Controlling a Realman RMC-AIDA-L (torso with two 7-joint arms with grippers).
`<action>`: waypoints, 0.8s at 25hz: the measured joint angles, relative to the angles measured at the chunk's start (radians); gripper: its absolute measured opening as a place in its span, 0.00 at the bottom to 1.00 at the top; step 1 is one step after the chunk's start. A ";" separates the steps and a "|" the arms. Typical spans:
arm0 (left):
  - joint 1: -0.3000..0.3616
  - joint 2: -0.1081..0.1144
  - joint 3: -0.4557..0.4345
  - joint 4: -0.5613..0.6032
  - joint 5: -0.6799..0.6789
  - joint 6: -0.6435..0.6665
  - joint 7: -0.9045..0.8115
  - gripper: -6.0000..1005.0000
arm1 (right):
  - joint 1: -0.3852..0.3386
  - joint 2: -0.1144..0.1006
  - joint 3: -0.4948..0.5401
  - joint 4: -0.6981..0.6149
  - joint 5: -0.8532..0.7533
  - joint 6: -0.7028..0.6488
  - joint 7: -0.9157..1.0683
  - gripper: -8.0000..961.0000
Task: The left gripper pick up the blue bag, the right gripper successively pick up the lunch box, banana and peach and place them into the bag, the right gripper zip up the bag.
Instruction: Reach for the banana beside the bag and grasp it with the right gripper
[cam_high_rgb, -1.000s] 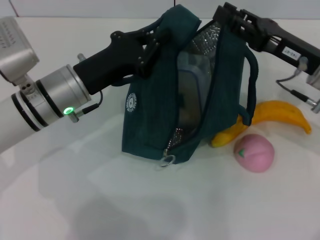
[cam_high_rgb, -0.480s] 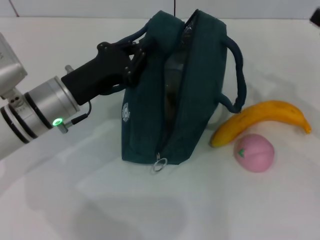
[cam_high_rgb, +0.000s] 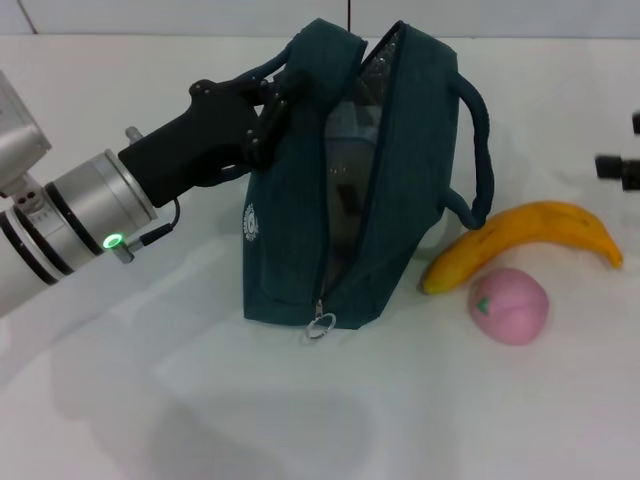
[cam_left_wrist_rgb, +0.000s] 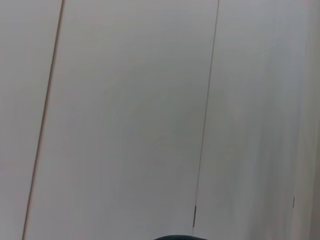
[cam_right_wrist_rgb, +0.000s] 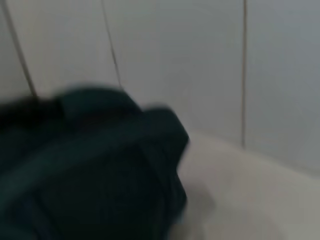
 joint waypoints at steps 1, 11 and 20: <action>0.000 0.000 0.000 0.000 0.000 0.000 0.000 0.05 | 0.016 0.000 0.001 -0.026 -0.060 -0.021 0.038 0.79; -0.010 -0.002 0.000 0.000 -0.001 0.000 0.012 0.05 | 0.199 0.046 -0.037 -0.103 -0.518 -0.175 0.154 0.89; -0.014 -0.002 0.000 -0.002 -0.002 0.000 0.016 0.05 | 0.251 0.062 -0.173 -0.020 -0.603 -0.059 0.172 0.89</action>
